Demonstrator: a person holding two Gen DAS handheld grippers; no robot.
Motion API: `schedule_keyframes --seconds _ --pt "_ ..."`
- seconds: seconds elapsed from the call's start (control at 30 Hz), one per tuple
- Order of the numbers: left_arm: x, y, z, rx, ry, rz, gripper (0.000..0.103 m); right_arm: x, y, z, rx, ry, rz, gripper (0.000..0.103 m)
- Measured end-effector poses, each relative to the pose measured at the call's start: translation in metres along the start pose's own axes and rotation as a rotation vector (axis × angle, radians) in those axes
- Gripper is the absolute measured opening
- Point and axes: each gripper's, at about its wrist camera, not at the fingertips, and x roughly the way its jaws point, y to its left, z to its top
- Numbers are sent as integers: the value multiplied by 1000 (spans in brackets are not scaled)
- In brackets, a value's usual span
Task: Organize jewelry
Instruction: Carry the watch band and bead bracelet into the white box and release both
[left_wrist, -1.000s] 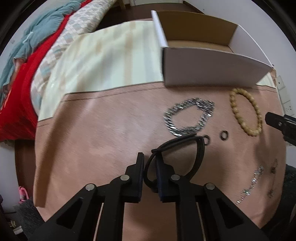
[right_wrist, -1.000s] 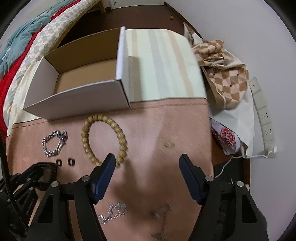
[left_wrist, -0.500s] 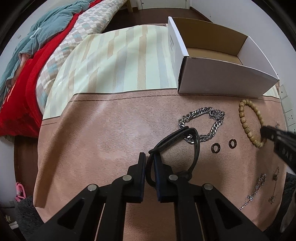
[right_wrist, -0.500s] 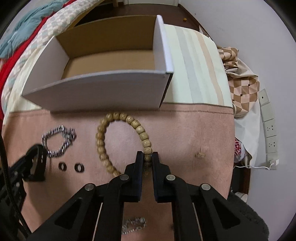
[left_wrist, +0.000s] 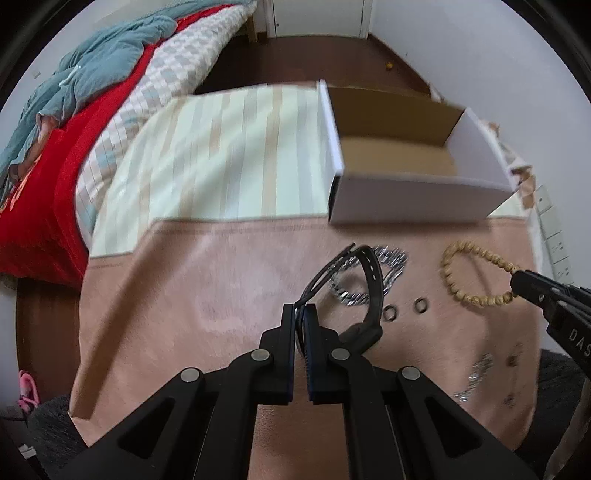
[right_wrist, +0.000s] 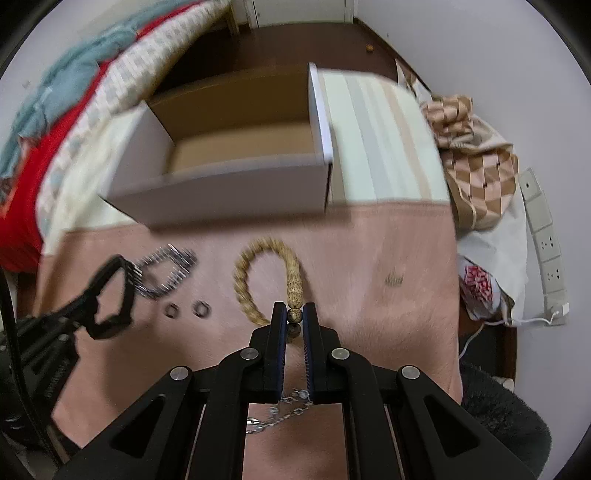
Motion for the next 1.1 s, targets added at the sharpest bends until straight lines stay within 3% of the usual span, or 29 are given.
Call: schedule_keyframes --seconds 0.3,0.5,0.6,0.77,1.0,1.1 --pt "-59 -5 45 -6 -99 -97 2 -78 6 44 -16 -152 86 9" --pt "-60 -8 94 10 -119 -139 2 -111 9 89 -47 -228 121 9" --pt "-43 -10 116 16 -96 -149 2 -106 11 114 -57 -240 120 9" --pt "1 -11 140 5 -19 -157 2 -61 14 147 -69 -174 102 9" --pt "47 -12 154 -2 74 -201 3 -9 11 159 -70 -96 116 9" --pt "51 -13 160 -21 92 -211 11 0 10 163 -68 -81 155 9"
